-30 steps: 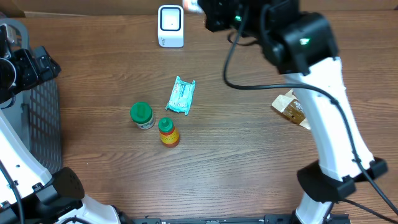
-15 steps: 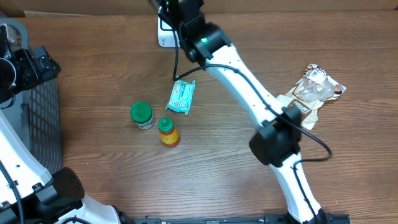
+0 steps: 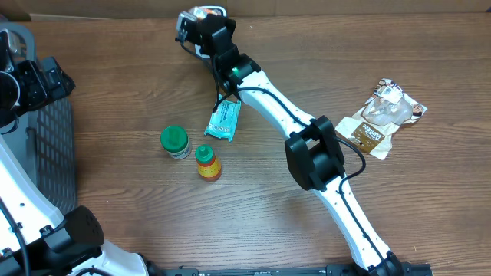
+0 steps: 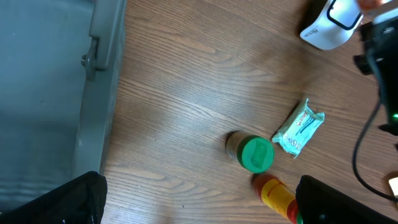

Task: Scan the item barcode
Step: 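Hold the orange packet in front of the scanner with the right gripper, then carry the orange packet right and release it beside the mushroom bag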

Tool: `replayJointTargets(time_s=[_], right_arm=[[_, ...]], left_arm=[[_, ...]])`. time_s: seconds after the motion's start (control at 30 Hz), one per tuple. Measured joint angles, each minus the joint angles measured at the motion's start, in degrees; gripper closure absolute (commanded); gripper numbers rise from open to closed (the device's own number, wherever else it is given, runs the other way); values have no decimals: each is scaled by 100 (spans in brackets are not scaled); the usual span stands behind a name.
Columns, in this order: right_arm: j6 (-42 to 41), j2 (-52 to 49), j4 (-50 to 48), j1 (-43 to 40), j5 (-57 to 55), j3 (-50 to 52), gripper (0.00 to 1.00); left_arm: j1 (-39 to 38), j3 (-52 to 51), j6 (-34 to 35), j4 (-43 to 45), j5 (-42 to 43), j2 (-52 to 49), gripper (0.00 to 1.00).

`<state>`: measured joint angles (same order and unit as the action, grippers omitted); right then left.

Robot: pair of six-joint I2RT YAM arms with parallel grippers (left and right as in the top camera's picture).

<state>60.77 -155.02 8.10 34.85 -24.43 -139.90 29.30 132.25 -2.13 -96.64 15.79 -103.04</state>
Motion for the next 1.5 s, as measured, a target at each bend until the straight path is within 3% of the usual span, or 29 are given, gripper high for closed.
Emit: replayJointTargets(time_s=[0.4,0.7,0.93,1.27,1.5], right_arm=[[245,-22,-197,-42,26,37,96],[-846,142,162,-46,262,39,96],[-2295,1316,1766,-118,953,42,96],[-5928,3910,5239,-706,2225,-4,96],[-7104,4441,7316,-1541,2719,-35,96]], left_arm=[[0,0,0,0,0,0,0],[0,0,0,0,0,0,0],[0,0,0,0,0,0,0],[0,0,0,0,0,-4,0],[0,0,0,0,2,-4,0]])
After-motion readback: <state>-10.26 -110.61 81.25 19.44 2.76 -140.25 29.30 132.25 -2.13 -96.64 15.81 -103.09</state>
